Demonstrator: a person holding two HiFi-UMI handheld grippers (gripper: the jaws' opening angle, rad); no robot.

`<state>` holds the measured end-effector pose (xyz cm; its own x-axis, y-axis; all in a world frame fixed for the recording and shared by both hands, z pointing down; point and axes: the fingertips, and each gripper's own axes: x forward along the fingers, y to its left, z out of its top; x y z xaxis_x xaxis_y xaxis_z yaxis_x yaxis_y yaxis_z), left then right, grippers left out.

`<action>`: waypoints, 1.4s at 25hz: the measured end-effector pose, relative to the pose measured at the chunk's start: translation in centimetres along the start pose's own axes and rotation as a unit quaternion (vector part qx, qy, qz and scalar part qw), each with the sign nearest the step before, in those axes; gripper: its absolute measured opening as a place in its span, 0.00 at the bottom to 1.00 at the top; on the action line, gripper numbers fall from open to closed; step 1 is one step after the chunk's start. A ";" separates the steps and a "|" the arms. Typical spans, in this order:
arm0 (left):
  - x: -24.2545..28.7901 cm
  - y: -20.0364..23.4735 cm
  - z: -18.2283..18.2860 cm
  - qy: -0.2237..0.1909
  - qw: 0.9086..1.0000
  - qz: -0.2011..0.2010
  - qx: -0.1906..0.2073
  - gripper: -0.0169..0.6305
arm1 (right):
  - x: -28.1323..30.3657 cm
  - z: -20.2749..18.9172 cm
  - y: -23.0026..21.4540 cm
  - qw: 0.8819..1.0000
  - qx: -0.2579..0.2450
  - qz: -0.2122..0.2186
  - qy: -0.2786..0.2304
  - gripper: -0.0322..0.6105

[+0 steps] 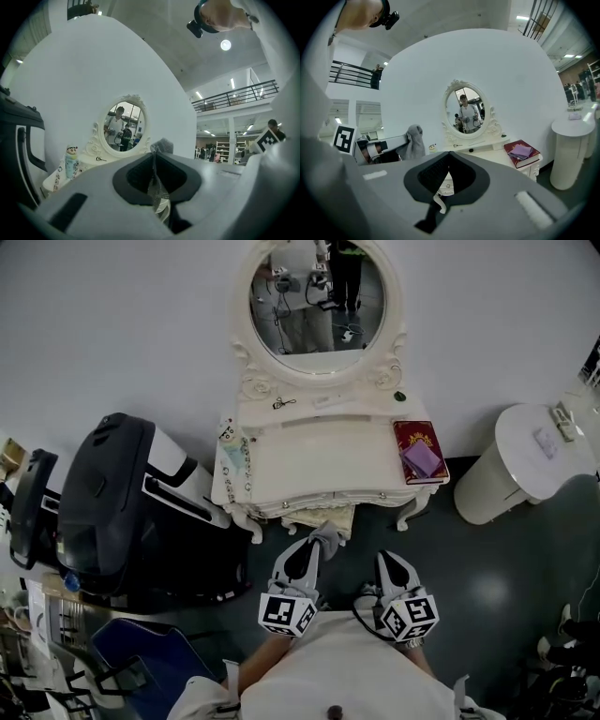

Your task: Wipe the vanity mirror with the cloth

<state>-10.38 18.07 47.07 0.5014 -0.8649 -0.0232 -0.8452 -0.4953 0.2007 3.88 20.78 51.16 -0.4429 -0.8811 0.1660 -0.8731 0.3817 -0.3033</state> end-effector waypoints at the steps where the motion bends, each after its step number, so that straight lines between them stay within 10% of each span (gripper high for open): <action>1: 0.5 0.4 -0.2 0.002 1.000 0.000 -0.001 0.06 | 0.7 0.0 -0.2 1.000 -0.001 0.000 0.001 0.06; 22: 20.8 10.3 2.6 -0.018 0.994 0.107 0.011 0.06 | 23.8 8.5 -10.5 0.992 -0.024 0.123 0.026 0.06; 35: 37.4 13.6 8.3 -0.062 0.990 0.120 0.035 0.06 | 32.9 13.2 -21.6 0.991 -0.035 0.126 0.042 0.06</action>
<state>-4.64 -21.72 40.83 0.2620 -0.9594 -0.1049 -0.9501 -0.2755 0.1465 10.84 -20.13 50.79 -0.6615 -0.7300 0.1719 -0.7432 0.6074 -0.2807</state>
